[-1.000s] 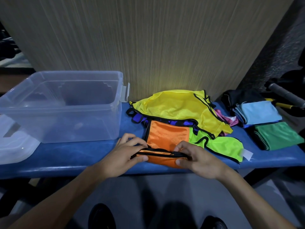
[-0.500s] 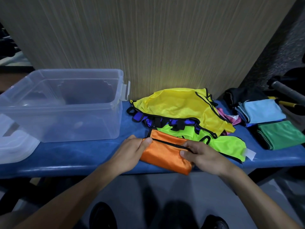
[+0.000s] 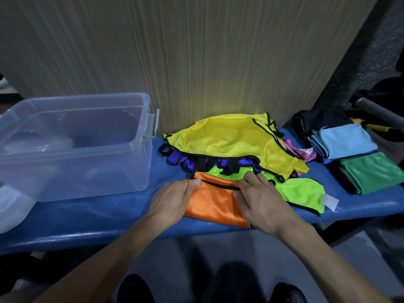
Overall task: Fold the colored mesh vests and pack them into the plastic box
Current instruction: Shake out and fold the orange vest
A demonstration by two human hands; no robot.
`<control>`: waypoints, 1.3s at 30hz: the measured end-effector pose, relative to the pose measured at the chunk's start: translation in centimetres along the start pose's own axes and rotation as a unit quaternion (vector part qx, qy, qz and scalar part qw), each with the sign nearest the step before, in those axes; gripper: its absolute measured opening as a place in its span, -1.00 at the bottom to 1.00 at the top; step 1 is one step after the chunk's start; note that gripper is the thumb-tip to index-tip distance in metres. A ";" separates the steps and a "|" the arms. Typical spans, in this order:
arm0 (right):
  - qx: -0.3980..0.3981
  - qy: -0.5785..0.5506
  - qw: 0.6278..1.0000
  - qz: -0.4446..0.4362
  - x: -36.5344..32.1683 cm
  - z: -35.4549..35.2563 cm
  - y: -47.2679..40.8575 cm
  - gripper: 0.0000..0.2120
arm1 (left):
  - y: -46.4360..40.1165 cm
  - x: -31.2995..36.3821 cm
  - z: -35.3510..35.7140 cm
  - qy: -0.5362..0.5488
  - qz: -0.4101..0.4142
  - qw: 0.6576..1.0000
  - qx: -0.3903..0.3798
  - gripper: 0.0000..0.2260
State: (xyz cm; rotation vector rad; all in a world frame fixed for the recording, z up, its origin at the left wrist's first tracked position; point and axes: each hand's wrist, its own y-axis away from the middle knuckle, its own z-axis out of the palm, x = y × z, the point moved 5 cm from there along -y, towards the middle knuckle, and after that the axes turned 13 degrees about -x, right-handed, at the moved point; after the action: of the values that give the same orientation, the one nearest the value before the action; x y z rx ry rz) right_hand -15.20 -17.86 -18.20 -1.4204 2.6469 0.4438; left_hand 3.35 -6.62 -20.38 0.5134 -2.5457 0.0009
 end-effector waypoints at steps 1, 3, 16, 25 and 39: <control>0.002 0.011 1.000 -0.007 0.1 0.0 0.0 -0.70 | 0.1 0.1 -0.1 0.003 0.022 1.000 0.014 -0.51; -0.011 -0.012 1.000 -0.016 0.3 0.0 0.0 -0.70 | 0.4 0.4 -0.1 0.028 0.080 0.995 0.045 -0.55; 0.005 -0.171 0.983 -0.065 0.2 0.3 1.2 -0.88 | 5.3 -1.1 1.2 0.039 0.139 0.978 0.149 -0.50; 0.014 -0.188 0.982 0.024 -0.1 0.7 0.4 -0.80 | 3.5 -0.4 -0.3 0.053 0.024 0.995 0.077 -0.51; 0.079 -0.071 0.990 0.092 -0.5 1.7 0.1 -0.70 | 2.4 1.4 -0.7 -0.116 -0.066 0.991 -0.026 -0.76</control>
State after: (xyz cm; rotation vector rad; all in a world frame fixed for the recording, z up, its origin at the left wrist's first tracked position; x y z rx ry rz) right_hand -15.06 -16.91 -19.72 -1.0642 2.6409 0.3293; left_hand 1.74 -4.78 -18.80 0.6964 -2.7230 -0.1838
